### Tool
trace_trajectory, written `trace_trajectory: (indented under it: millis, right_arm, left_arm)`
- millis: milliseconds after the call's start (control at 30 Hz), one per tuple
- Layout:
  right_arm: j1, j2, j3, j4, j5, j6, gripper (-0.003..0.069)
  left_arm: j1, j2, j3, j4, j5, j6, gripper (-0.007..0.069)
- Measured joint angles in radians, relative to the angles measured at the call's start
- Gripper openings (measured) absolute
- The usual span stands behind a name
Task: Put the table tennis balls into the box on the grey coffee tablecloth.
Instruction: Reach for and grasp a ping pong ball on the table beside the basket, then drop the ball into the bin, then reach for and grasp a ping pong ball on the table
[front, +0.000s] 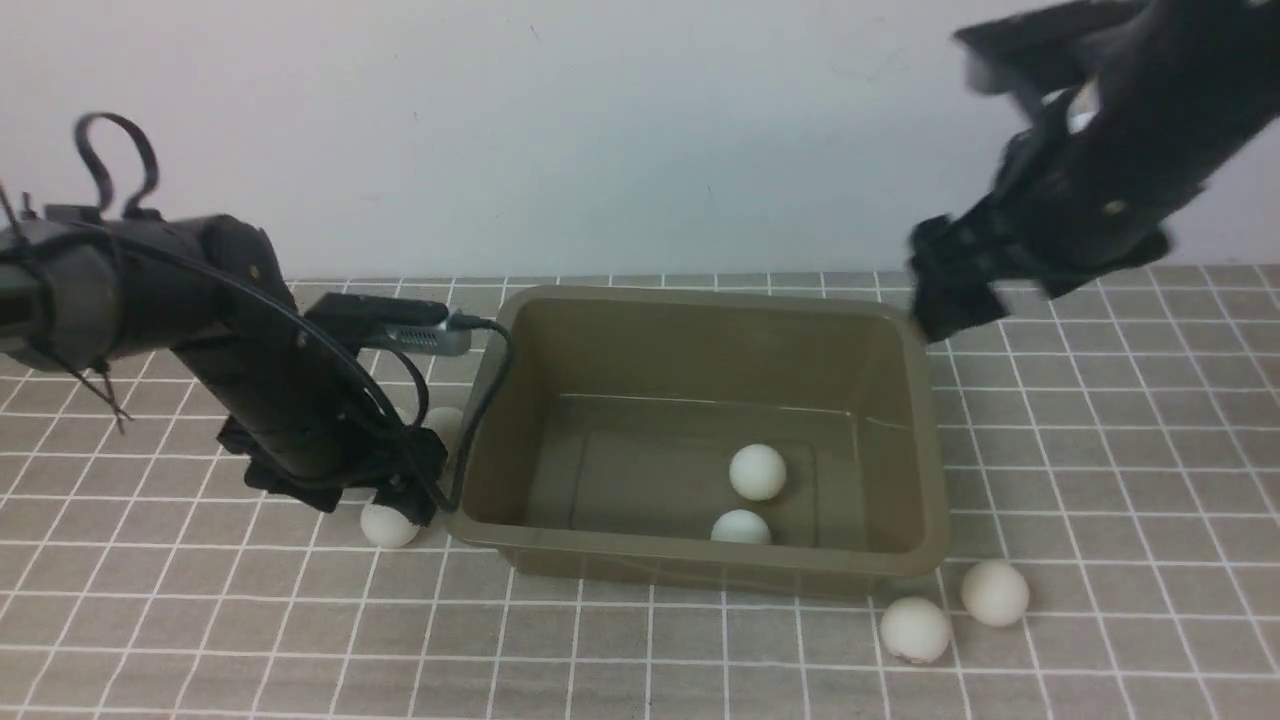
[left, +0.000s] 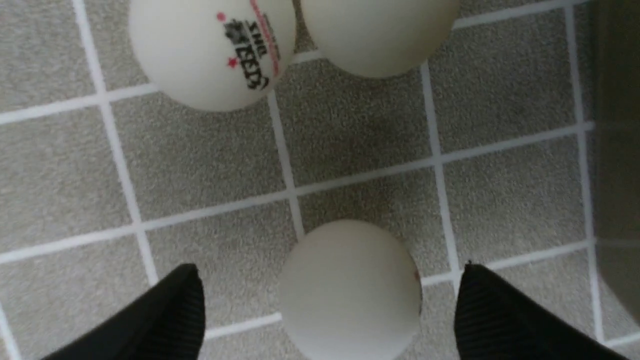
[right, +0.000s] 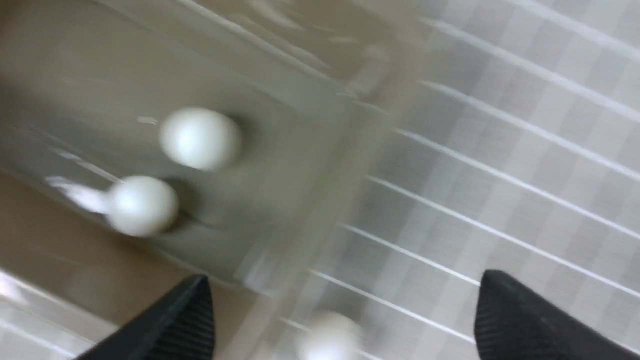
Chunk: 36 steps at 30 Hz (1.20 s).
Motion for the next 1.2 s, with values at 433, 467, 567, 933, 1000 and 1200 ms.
trace_trajectory:
  millis: [433,467,567,933,1000,1200]
  right_arm:
    - [-0.172,-0.223,0.493,0.042,-0.191,0.08,0.0097]
    - [-0.189,-0.185,0.521,0.089,-0.232,0.066,0.0095]
    - [-0.2,-0.091,0.532,0.177,-0.308,0.016,0.0153]
    - [-0.2,0.228,0.49,0.366,-0.411,-0.097,0.0595]
    - [-0.2,0.243,0.49,0.377,-0.411,-0.107,0.0598]
    - [-0.205,0.264,0.469,0.353,-0.377,-0.12,0.0349]
  left_arm:
    - [-0.01,-0.094,-0.177,0.194,0.234,-0.075,0.0356]
    - [-0.012,-0.137,-0.22,0.192,0.262,-0.084,0.0356]
    - [-0.041,-0.202,-0.283,0.123,0.279,-0.076,0.0356]
    - [-0.258,-0.064,-0.298,-0.045,0.196,-0.018,0.041]
    - [-0.264,-0.048,-0.298,-0.045,0.196,-0.023,0.0455]
    - [-0.236,-0.036,-0.362,0.021,0.236,-0.119,0.0573]
